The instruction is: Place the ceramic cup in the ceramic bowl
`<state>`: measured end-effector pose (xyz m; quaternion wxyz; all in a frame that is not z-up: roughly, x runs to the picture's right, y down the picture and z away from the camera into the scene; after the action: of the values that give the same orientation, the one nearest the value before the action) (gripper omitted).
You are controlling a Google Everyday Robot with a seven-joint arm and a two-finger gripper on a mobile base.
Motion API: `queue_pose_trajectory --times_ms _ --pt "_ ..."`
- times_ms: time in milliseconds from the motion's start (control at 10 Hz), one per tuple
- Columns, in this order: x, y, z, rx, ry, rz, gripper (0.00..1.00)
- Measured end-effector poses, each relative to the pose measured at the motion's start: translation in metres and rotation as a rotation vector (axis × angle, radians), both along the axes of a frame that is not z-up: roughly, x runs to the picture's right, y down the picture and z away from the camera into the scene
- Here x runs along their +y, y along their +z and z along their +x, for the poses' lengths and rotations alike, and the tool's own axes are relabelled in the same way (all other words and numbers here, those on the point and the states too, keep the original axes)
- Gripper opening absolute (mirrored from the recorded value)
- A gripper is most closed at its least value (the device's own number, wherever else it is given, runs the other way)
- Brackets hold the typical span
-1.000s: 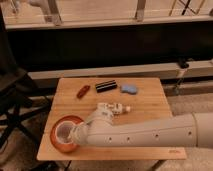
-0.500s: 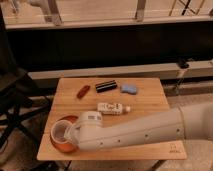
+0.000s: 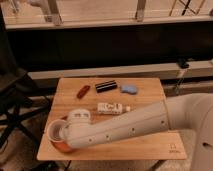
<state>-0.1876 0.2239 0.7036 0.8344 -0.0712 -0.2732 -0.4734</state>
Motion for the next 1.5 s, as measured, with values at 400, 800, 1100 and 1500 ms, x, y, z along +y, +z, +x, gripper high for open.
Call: queue_pose_trajectory --times_ms 400,800,1100,1500 --pt "-0.010 0.012 -0.002 0.065 0.003 -0.009 0.00" --pt "-0.020 0.030 0.004 0.123 0.011 -0.002 0.00" --pt "-0.019 0.040 0.011 0.146 0.003 -0.007 0.18" --pt "-0.017 0.042 0.013 0.148 -0.010 -0.009 0.55"
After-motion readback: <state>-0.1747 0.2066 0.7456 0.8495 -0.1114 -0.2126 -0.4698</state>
